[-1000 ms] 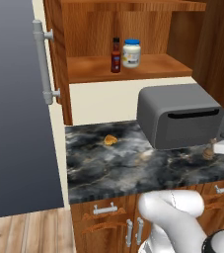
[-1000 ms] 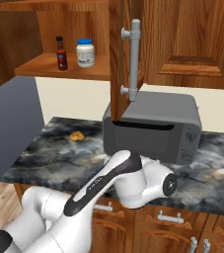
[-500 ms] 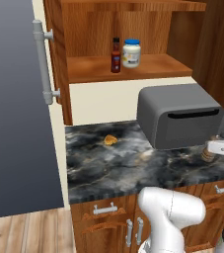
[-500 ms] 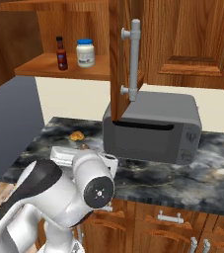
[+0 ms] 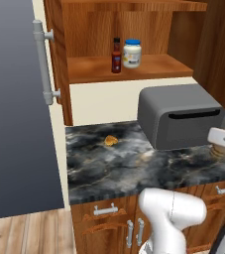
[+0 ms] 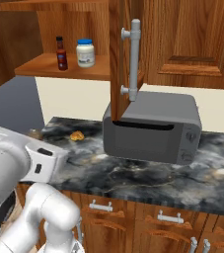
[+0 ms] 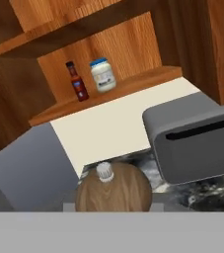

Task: There are various items on the counter. Only move the condiments/shakers into the cabinet.

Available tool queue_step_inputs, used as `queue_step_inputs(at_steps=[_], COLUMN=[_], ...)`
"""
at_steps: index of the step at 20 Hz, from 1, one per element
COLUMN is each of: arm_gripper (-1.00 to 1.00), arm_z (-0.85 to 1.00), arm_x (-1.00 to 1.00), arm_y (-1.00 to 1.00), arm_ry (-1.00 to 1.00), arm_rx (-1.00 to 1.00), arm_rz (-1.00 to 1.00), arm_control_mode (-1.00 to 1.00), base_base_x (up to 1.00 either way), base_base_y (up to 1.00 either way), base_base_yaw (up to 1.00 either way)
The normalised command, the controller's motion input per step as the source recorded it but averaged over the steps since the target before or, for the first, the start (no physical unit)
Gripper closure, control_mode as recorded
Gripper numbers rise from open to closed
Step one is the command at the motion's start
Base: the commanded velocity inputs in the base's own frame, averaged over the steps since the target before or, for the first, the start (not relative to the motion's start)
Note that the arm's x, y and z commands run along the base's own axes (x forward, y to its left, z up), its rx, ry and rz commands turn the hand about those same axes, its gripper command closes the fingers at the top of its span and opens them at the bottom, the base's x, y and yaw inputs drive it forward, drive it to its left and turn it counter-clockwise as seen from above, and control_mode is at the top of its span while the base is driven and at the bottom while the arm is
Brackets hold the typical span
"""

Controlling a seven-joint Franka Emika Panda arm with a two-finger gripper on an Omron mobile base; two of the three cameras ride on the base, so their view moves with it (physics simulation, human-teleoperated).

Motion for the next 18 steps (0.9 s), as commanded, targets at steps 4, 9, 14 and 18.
queue_step_inputs(at_steps=[4,9,14,18], arm_gripper=[1.00,1.00,1.00,1.00], arm_z=[1.00,1.00,0.19,-0.03], arm_x=[-0.47,0.01,0.24,-0.02], arm_y=[0.38,0.05,0.11,0.00], arm_ry=[0.13,0.33,0.07,-0.10], arm_rx=[-0.08,-0.03,-0.03,0.02], arm_rz=[-0.25,-0.23,-0.01,0.32], arm_control_mode=[-1.00,-1.00,-1.00,-1.00], base_base_x=[0.00,0.00,0.00,0.00], base_base_y=[0.00,0.00,0.00,0.00], base_base_yaw=[0.00,0.00,0.00,0.00])
